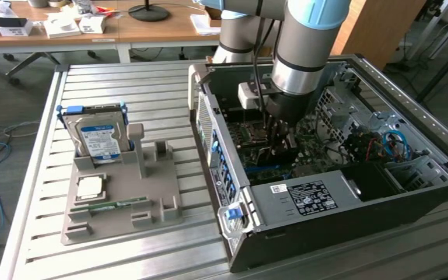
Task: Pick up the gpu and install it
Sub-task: 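Insert the gpu into the slot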
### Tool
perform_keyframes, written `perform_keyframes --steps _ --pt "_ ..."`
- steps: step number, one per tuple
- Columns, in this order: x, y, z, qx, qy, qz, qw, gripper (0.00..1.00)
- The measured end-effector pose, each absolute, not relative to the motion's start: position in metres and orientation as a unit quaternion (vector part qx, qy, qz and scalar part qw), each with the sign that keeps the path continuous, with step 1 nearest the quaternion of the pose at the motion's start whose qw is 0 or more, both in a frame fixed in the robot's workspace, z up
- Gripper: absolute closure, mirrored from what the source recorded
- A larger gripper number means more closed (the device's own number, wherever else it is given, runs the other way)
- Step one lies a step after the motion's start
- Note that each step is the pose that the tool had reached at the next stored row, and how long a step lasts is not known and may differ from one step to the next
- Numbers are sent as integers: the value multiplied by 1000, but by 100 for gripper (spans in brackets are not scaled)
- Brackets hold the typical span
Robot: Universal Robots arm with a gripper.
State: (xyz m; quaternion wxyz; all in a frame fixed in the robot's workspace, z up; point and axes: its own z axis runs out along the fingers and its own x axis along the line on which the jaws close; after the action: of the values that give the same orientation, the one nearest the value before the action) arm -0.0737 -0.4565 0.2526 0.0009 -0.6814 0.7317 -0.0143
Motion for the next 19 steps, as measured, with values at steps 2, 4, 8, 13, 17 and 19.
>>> perform_keyframes --steps 2,4,8,13,17,19 --pt "-74 -457 253 -682 731 -14 1 74" --pt "-74 -456 253 -685 729 -14 1 74" --pt "-74 -457 253 -689 724 -14 1 74" --pt "-74 -457 254 -695 719 -14 1 74" --pt "-74 -457 254 -696 718 -9 6 74" --pt "-74 -457 254 -696 718 -6 9 74"
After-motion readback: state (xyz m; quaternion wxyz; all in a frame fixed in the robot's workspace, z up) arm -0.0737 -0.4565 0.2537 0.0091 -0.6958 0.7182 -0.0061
